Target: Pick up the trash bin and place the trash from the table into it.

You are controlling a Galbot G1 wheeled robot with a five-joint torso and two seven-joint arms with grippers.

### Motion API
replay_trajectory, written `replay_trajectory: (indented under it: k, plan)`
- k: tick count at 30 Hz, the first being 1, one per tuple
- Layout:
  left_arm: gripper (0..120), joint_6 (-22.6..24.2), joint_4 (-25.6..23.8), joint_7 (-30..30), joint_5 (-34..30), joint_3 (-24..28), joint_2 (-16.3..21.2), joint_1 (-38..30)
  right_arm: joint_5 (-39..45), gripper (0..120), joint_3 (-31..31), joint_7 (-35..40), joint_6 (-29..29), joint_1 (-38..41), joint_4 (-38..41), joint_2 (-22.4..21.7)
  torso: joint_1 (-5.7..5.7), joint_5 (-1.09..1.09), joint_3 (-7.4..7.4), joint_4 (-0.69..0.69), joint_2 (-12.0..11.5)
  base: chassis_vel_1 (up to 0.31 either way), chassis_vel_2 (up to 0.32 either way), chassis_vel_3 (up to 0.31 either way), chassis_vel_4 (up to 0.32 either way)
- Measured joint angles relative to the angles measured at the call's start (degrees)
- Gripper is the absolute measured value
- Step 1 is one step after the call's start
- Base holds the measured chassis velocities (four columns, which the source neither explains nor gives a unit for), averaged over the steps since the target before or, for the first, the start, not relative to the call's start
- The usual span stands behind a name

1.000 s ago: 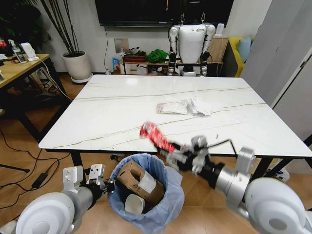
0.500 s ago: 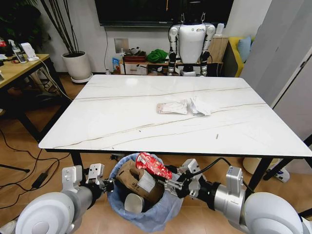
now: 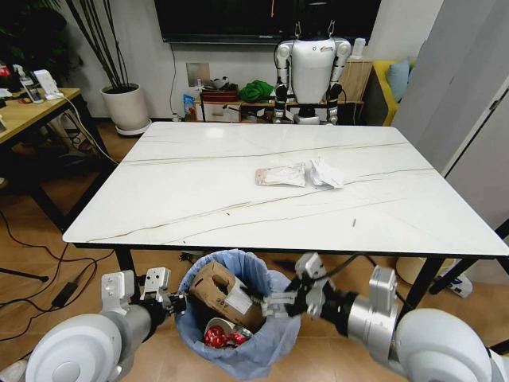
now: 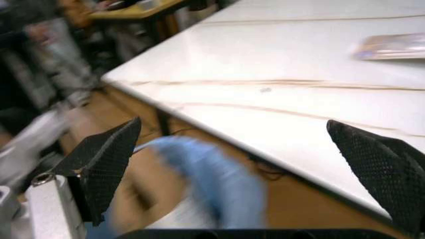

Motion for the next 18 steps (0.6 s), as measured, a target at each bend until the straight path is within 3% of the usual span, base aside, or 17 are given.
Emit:
replay_trajectory:
  k: [6, 8, 14, 18]
  plan:
    - [0, 0.00, 0.00, 0.00, 0.08, 0.76, 0.53, 0.44, 4.02, 100, 0.46, 13.22, 0.41, 10.18, -12.15, 5.65, 0.00, 0.00, 0.01, 0.01, 0.00, 0.000, 0.000, 0.000, 0.000]
    - [0, 0.00, 0.00, 0.00, 0.08, 0.83, 0.60, 0.44, 4.03, 100, 0.57, 13.63, 0.41, 10.83, -13.14, 5.96, 0.00, 0.00, 0.01, 0.00, 0.00, 0.000, 0.000, 0.000, 0.000]
    - [0, 0.00, 0.00, 0.69, 0.08, 1.72, 1.43, 0.30, 5.90, 100, -0.40, 17.90, -0.07, 25.11, -28.16, 10.11, 0.01, 0.01, 0.01, 0.00, 0.00, 0.000, 0.000, 0.000, 0.000]
    - [0, 0.00, 0.00, 0.79, 0.08, 2.05, 1.54, -0.01, 7.19, 100, -2.15, 18.76, -1.08, 29.54, -32.81, 11.83, 0.01, 0.00, 0.01, 0.01, 0.00, 0.000, 0.000, 0.000, 0.000]
